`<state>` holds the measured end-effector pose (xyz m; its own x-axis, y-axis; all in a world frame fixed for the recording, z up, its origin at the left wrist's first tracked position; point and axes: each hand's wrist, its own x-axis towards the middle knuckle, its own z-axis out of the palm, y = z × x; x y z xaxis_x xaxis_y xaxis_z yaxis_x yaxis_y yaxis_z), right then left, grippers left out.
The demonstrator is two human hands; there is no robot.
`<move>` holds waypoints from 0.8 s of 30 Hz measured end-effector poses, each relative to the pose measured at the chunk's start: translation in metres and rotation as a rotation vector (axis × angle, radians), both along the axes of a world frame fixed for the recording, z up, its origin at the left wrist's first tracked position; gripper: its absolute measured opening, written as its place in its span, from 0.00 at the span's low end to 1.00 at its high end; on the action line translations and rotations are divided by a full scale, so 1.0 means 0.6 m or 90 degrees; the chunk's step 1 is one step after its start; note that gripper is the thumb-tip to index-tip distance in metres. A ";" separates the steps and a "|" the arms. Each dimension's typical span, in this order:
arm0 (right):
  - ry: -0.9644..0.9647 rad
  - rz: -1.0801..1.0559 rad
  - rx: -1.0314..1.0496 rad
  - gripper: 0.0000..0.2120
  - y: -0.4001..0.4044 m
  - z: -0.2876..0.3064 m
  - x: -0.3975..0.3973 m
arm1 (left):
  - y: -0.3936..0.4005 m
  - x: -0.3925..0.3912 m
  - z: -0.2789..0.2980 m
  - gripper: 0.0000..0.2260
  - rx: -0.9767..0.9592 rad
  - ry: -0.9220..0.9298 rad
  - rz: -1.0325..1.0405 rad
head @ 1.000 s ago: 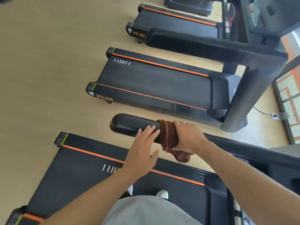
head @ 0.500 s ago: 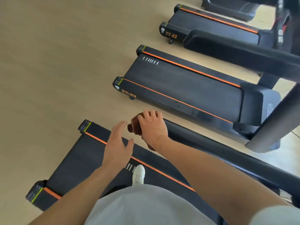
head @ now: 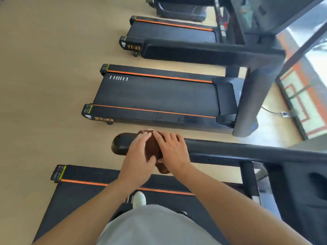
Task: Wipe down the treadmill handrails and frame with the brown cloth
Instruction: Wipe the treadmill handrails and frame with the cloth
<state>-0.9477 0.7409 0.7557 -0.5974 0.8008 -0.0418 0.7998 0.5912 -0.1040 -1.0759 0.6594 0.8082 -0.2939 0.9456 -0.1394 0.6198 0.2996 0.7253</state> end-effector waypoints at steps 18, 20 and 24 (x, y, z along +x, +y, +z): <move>-0.158 -0.133 -0.060 0.51 0.072 0.047 0.315 | -0.004 0.140 -0.019 0.31 -0.032 -0.050 -0.001; -0.153 -0.067 -0.069 0.51 0.073 0.042 0.263 | -0.014 0.116 -0.021 0.31 -0.035 -0.061 0.053; -0.085 0.007 -0.066 0.48 0.052 0.023 0.119 | -0.035 0.080 -0.012 0.30 -0.030 -0.073 0.121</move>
<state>-0.8765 0.7719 0.7695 -0.5899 0.7816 -0.2030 0.8040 0.5917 -0.0582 -1.0276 0.6385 0.8009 -0.4459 0.8665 -0.2246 0.4638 0.4382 0.7700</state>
